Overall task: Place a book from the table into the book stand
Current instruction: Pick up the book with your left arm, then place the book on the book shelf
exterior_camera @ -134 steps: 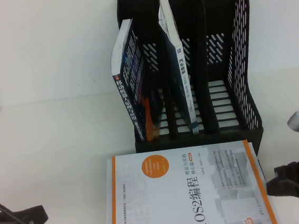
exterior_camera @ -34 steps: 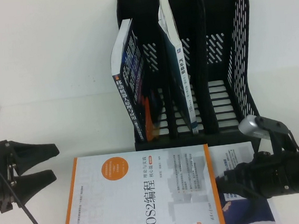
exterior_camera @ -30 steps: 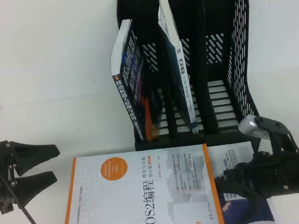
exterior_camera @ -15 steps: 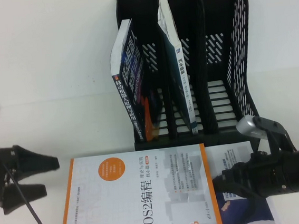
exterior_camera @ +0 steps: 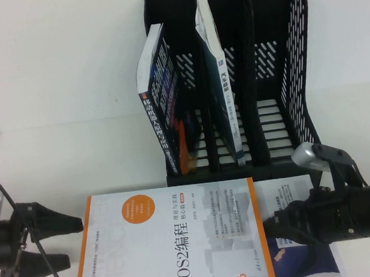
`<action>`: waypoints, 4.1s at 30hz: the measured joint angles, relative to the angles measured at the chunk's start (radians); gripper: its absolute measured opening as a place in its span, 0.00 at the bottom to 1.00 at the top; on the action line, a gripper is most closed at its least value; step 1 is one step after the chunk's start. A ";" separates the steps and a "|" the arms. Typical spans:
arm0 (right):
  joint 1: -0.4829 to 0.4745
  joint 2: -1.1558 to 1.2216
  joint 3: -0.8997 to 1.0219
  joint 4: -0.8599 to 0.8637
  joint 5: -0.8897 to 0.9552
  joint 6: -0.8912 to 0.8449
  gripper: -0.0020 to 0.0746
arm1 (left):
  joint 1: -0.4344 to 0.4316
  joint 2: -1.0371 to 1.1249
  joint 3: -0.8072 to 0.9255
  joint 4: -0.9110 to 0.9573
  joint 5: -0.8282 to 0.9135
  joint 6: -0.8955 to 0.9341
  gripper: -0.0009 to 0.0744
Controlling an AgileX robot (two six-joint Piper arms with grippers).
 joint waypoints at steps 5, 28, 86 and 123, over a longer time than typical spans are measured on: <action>0.000 -0.006 0.000 0.000 0.000 0.000 0.03 | -0.007 0.033 0.000 -0.037 -0.002 0.002 0.93; -0.004 -0.006 0.000 0.002 0.016 -0.008 0.03 | -0.251 0.063 -0.001 -0.114 -0.015 0.087 0.93; -0.010 -0.032 -0.002 -0.078 -0.028 -0.090 0.03 | -0.253 -0.630 -0.262 0.203 0.056 -0.337 0.15; -0.010 -1.047 0.022 0.043 -1.021 -0.358 0.03 | -0.675 -0.357 -1.059 0.155 -0.103 -0.587 0.15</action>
